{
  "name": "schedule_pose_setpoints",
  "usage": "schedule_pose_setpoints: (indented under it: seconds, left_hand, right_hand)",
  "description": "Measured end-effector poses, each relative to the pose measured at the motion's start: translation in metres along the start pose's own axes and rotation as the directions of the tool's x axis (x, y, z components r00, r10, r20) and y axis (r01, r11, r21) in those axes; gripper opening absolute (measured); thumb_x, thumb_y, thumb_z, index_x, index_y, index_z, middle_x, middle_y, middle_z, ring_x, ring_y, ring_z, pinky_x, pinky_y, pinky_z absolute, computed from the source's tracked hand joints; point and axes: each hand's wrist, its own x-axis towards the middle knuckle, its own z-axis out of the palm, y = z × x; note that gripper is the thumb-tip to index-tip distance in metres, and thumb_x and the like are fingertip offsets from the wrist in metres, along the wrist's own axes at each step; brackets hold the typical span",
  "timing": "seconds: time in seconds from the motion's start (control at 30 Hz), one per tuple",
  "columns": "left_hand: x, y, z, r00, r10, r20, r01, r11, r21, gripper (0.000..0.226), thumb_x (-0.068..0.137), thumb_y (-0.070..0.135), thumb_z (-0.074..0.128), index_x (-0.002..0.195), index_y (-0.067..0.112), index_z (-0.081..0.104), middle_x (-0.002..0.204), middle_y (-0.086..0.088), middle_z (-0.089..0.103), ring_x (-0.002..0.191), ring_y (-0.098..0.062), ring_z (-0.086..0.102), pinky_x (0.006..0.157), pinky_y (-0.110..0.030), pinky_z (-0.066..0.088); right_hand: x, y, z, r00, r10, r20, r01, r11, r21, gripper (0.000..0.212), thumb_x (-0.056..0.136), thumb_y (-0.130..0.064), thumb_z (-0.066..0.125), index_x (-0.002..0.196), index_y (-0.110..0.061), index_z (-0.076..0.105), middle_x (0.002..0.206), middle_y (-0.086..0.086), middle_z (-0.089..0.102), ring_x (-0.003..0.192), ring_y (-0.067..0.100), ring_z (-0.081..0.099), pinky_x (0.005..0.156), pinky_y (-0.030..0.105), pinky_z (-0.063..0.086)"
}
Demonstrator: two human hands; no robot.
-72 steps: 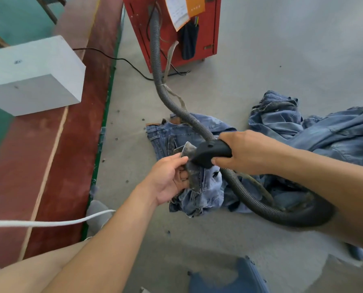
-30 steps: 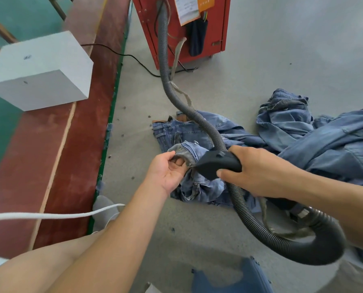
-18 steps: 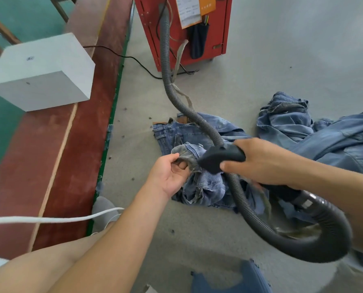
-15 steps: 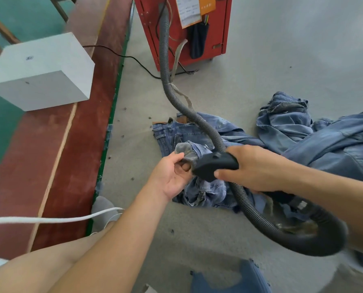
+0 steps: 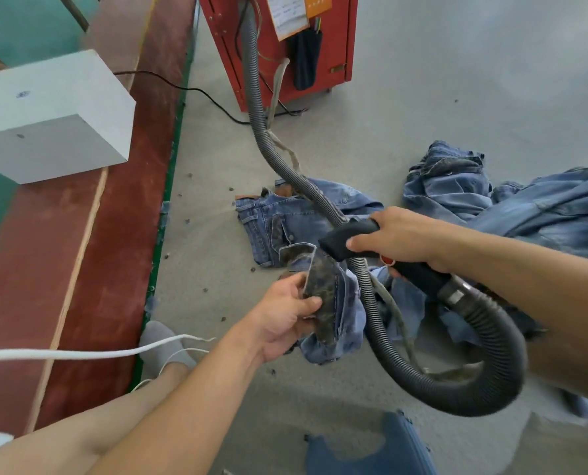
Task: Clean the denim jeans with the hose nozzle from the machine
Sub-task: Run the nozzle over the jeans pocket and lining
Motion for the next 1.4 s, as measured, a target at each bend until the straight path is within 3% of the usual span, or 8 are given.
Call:
schedule_pose_setpoints:
  seconds: [0.17,0.27,0.67,0.97,1.1,1.2,1.3,1.4]
  left_hand:
    - [0.005,-0.01,-0.002,0.98,-0.151,-0.13,0.143,0.987,-0.07,0.026,0.075,0.005,0.052,0.093,0.009,0.07,0.089,-0.013,0.068,0.09,-0.029,0.061,0.086,-0.042,0.055]
    - [0.011,-0.01,-0.002,0.956,-0.214,-0.199,0.215,0.976,-0.018,0.03,0.091,0.032,0.068,0.109,0.01,0.076,0.104,-0.009,0.078,0.1,-0.028,0.072,0.098,-0.043,0.055]
    - [0.004,-0.016,0.002,0.991,-0.133,-0.006,0.133,0.989,0.071,0.026,0.1,-0.003,0.056,0.115,0.01,0.072,0.115,-0.017,0.075,0.099,-0.025,0.074,0.086,-0.037,0.057]
    - [0.008,-0.023,0.006,0.994,-0.002,-0.108,0.039,0.939,0.341,0.041,0.1,-0.008,0.046,0.107,0.019,0.075,0.1,0.001,0.079,0.1,-0.021,0.071,0.092,-0.039,0.053]
    - [0.008,-0.036,0.009,0.993,-0.014,-0.117,0.069,0.875,0.479,0.046,0.093,-0.005,0.045,0.101,0.027,0.077,0.105,0.004,0.079,0.107,-0.021,0.07,0.097,-0.04,0.053]
    - [0.008,-0.041,0.004,0.987,-0.124,-0.1,0.153,0.914,0.375,0.021,0.084,0.033,0.056,0.084,0.022,0.075,0.086,0.0,0.075,0.085,-0.021,0.066,0.085,-0.037,0.049]
    - [0.022,-0.042,-0.007,0.922,-0.353,-0.159,0.372,0.922,0.111,0.091,0.083,0.09,0.028,0.111,0.015,0.071,0.092,-0.008,0.077,0.077,-0.027,0.072,0.073,-0.038,0.044]
    - [0.033,-0.041,-0.017,0.847,-0.476,-0.237,0.52,0.836,0.178,0.115,0.073,0.1,0.005,0.113,0.017,0.073,0.092,-0.017,0.079,0.067,-0.031,0.077,0.09,-0.051,0.04]
  right_hand:
    - [0.002,0.005,-0.02,0.994,0.06,0.093,-0.055,0.997,-0.056,0.03,0.09,-0.04,0.077,0.096,-0.012,0.067,0.06,0.005,0.061,0.045,0.022,0.059,0.051,0.033,0.057]
    - [0.0,0.001,-0.024,0.991,0.054,0.122,-0.046,0.997,-0.068,0.032,0.089,-0.043,0.078,0.096,-0.014,0.066,0.061,0.006,0.062,0.047,0.024,0.061,0.053,0.034,0.057]
    - [-0.006,-0.006,0.011,0.982,-0.174,0.075,0.189,0.868,-0.459,0.028,0.09,-0.051,0.07,0.088,-0.024,0.061,0.074,-0.002,0.067,0.058,0.011,0.063,0.052,0.026,0.044]
    - [-0.012,-0.001,-0.006,0.983,-0.071,0.171,0.131,0.919,-0.373,0.03,0.085,-0.052,0.074,0.086,-0.024,0.066,0.058,-0.003,0.069,0.048,0.01,0.065,0.044,0.018,0.047]
    - [0.0,0.0,0.003,0.994,-0.109,-0.006,0.101,0.943,-0.316,0.026,0.093,-0.045,0.072,0.09,-0.02,0.065,0.07,0.001,0.068,0.051,0.013,0.063,0.048,0.025,0.048]
    - [0.003,0.004,-0.016,0.998,0.003,-0.06,-0.009,0.995,-0.097,0.025,0.095,-0.038,0.073,0.092,-0.014,0.065,0.052,0.001,0.063,0.04,0.02,0.059,0.044,0.029,0.052]
    - [0.002,0.01,-0.023,0.998,0.009,-0.061,-0.015,0.994,-0.108,0.024,0.093,-0.039,0.074,0.093,-0.017,0.065,0.048,-0.001,0.06,0.04,0.02,0.06,0.044,0.03,0.054]
    - [0.0,0.012,-0.016,1.0,-0.009,-0.025,0.005,0.986,-0.169,0.028,0.093,-0.041,0.074,0.094,-0.015,0.063,0.048,-0.001,0.062,0.04,0.021,0.062,0.043,0.029,0.052]
